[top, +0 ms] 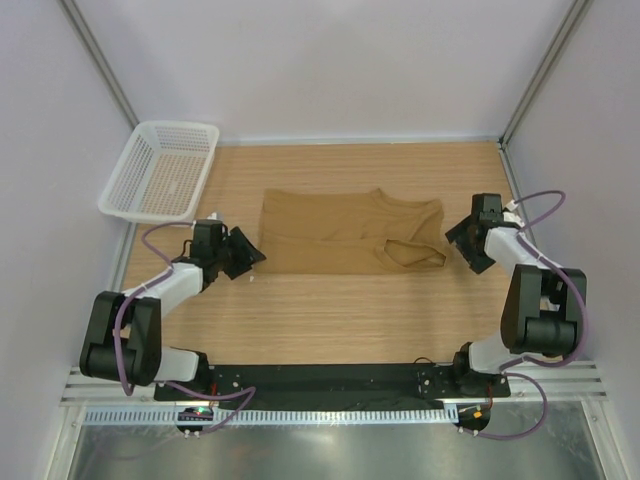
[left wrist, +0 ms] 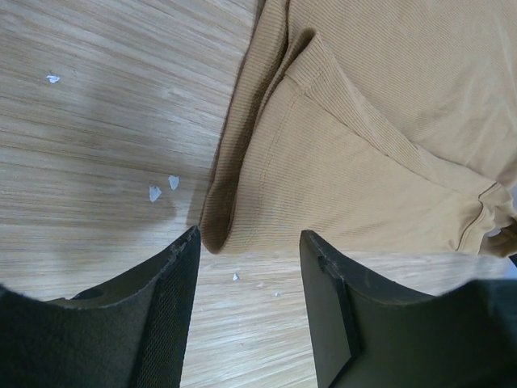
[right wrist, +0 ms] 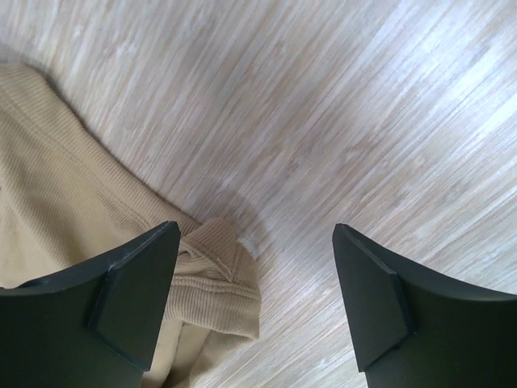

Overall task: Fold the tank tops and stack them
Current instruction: Fold the tank top

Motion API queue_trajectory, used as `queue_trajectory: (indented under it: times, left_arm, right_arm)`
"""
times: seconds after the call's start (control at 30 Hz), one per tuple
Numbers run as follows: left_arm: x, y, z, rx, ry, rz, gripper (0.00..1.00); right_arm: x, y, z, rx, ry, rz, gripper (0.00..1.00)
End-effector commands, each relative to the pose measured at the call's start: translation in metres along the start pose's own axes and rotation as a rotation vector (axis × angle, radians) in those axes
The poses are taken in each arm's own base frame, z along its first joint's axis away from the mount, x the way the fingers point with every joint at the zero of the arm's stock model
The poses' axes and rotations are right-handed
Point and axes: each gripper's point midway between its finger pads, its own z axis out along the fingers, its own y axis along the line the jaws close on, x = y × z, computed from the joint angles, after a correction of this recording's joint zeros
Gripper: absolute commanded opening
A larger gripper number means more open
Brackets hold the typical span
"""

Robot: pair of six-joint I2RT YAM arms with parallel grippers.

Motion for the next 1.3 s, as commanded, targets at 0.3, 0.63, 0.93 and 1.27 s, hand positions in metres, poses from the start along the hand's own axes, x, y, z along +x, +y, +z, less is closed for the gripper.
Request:
queue_trajectory:
  times: [0.3,0.63,0.93,1.27]
  left_arm:
    - [-0.002,0.01,0.011,-0.071,0.023,0.033,0.5]
    - [0.018,0.003,0.019,-0.05,0.094,0.069,0.01]
    - [0.025,0.008,-0.002,-0.059,0.074,0.045,0.0]
    - [0.036,0.021,-0.014,-0.089,0.085,0.046,0.0]
  right_arm:
    - [-0.018,0.036,-0.059,-0.36,-0.175,-0.172,0.78]
    - [0.007,0.054,-0.064,-0.556,-0.161,-0.209,0.72]
    - [0.037,0.076,-0.098,-0.685,-0.091,-0.354,0.61]
    - [0.114,0.067,-0.091,-0.535,0.112,-0.652,0.64]
